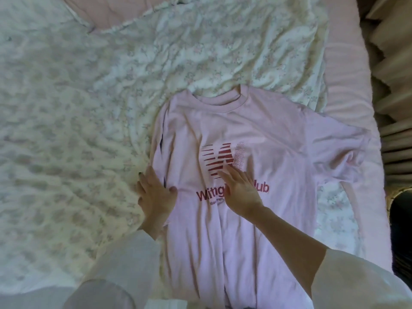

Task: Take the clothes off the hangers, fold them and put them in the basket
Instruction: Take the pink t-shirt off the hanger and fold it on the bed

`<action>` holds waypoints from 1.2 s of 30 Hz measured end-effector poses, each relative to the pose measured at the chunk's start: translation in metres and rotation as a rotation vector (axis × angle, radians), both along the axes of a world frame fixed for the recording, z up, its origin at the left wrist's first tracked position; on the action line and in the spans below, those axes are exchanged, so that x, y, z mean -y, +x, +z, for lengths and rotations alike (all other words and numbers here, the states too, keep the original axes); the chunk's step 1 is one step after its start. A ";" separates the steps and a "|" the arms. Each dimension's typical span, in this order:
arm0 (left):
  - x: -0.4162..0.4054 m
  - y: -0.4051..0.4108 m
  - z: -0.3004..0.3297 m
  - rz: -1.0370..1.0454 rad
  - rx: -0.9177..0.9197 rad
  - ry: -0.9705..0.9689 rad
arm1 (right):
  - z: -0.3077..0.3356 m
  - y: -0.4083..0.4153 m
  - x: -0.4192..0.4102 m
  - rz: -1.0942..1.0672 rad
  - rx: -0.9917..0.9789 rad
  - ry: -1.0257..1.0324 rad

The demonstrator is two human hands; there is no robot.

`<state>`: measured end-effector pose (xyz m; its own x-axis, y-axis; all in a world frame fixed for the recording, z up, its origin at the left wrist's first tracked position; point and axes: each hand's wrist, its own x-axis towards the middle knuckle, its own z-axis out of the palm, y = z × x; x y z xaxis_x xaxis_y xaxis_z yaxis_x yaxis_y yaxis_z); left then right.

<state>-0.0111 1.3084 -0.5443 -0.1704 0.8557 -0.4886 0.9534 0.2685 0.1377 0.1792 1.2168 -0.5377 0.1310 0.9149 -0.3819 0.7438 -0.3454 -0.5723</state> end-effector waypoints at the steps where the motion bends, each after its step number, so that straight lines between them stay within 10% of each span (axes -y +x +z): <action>1: -0.004 -0.008 -0.002 0.110 0.054 -0.035 | 0.000 -0.009 -0.002 0.039 -0.003 -0.044; 18: -0.148 -0.127 0.057 0.449 0.291 0.464 | 0.000 -0.078 -0.050 0.253 0.107 -0.448; 22: -0.150 -0.138 0.034 0.654 0.572 0.218 | 0.003 -0.084 -0.058 0.193 0.152 -0.413; 26: -0.107 -0.143 0.002 0.560 0.414 -0.014 | 0.003 -0.089 -0.062 0.157 0.138 -0.423; 36: -0.114 -0.130 0.007 0.569 0.530 0.183 | -0.006 -0.078 -0.067 0.044 -0.016 -0.411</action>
